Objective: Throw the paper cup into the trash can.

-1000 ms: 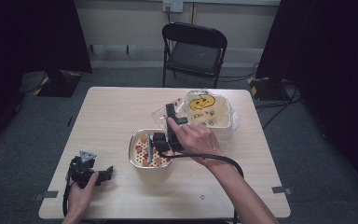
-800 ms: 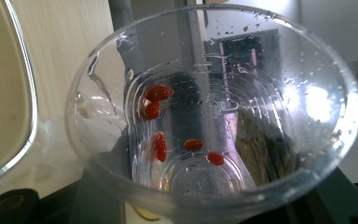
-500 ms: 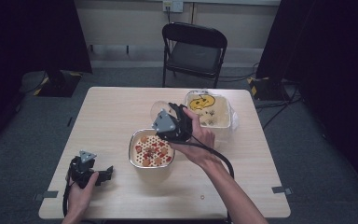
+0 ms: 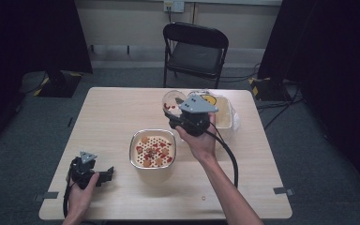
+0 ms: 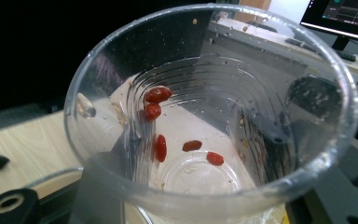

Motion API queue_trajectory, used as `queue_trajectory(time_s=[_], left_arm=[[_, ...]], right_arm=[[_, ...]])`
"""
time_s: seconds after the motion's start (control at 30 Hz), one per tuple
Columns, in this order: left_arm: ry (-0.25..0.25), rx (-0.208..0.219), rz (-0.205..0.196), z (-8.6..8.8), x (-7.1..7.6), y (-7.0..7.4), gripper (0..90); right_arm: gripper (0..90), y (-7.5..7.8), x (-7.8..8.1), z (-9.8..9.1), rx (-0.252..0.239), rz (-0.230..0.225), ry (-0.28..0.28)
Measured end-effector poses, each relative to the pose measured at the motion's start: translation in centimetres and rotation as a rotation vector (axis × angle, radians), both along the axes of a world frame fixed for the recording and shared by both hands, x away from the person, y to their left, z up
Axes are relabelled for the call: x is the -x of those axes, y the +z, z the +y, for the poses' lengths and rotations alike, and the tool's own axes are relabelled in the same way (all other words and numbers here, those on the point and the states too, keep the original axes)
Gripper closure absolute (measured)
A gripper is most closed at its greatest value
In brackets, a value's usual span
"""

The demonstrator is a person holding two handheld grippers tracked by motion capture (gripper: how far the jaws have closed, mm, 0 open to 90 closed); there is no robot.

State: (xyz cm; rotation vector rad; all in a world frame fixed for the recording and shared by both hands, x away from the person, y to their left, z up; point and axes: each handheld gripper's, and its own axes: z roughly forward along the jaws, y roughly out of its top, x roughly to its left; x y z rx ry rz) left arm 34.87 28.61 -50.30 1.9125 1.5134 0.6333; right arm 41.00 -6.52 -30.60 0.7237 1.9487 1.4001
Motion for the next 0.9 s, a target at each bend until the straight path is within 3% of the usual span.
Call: queue_trajectory(time_s=[0.23, 0.5, 0.9], left_arm=[[0.0, 0.0, 0.0, 0.0, 0.0, 0.0, 0.3], [0.0, 0.0, 0.0, 0.0, 0.0, 0.0, 0.3], [0.001, 0.001, 0.0, 0.0, 0.0, 0.0, 0.3]], right_arm=[[48.3, 0.6, -0.8, -1.7, -0.085, 0.032, -0.011], [48.3, 1.3, -2.3, -4.0, -0.118, 0.05, -0.076], [47.8, 1.5, -5.1, -7.6, -0.117, 0.1, -0.172]])
